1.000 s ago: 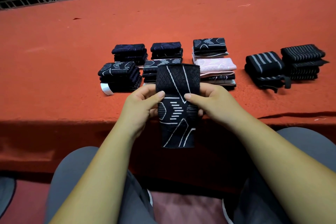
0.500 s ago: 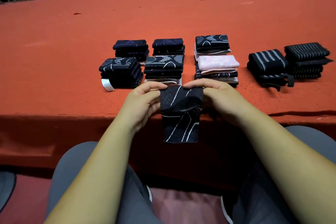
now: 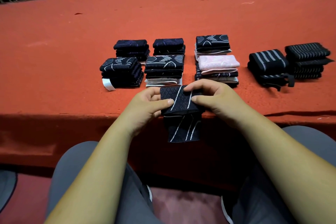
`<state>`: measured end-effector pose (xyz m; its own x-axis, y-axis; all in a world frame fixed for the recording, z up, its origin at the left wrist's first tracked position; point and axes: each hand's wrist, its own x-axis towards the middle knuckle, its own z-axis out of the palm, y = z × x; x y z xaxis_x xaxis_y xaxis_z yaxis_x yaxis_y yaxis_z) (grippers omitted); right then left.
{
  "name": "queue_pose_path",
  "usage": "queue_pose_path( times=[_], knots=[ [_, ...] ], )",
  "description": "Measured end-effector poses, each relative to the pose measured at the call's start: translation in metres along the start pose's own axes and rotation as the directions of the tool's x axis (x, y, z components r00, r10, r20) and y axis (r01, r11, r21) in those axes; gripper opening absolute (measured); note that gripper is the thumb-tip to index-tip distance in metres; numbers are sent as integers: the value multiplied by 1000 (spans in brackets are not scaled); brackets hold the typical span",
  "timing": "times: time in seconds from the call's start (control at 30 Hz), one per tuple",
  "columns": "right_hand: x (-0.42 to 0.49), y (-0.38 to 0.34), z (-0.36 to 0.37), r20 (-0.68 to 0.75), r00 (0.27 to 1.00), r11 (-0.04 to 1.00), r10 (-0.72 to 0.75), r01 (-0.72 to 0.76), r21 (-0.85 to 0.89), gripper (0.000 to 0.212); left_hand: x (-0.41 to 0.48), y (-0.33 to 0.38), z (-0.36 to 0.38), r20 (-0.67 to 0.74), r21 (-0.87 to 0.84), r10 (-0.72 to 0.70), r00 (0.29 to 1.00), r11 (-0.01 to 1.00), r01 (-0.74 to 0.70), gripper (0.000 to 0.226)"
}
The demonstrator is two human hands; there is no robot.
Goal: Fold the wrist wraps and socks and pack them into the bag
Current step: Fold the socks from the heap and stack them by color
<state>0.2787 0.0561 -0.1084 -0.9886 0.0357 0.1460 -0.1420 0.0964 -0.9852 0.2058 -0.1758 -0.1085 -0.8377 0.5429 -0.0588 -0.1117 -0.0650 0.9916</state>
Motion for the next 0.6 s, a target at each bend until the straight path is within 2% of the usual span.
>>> queue_pose_path(
  times=[0.13, 0.23, 0.3, 0.37, 0.47, 0.53, 0.6],
  knots=[
    [-1, -2, 4, 5, 1000, 995, -7, 7, 97, 50, 0, 2, 1, -51, -39, 69, 996, 997, -71, 38],
    [0, -2, 4, 84, 996, 999, 25, -23, -28, 21, 0, 6, 6, -102, -128, 122, 987, 983, -134, 38],
    [2, 0, 5, 87, 996, 996, 35, -28, -83, 6, 0, 8, 7, -115, -147, 137, 984, 977, -154, 37],
    [3, 1, 6, 42, 998, 998, 38, -36, -43, 11, -2, 10, 6, -74, -101, 122, 990, 986, -129, 34],
    [3, 4, 9, 0, 1000, 998, 25, -25, 57, 27, -6, 8, 4, 0, 63, 40, 999, 997, -40, 31],
    [3, 6, 8, -10, 1000, 997, 23, -22, 68, 26, -7, 6, 4, -18, 146, 35, 999, 989, -32, 26],
    [3, 6, 4, -6, 1000, 999, 29, -29, 16, 17, -6, 5, 3, -44, 153, 59, 997, 987, -52, 23]
  ],
)
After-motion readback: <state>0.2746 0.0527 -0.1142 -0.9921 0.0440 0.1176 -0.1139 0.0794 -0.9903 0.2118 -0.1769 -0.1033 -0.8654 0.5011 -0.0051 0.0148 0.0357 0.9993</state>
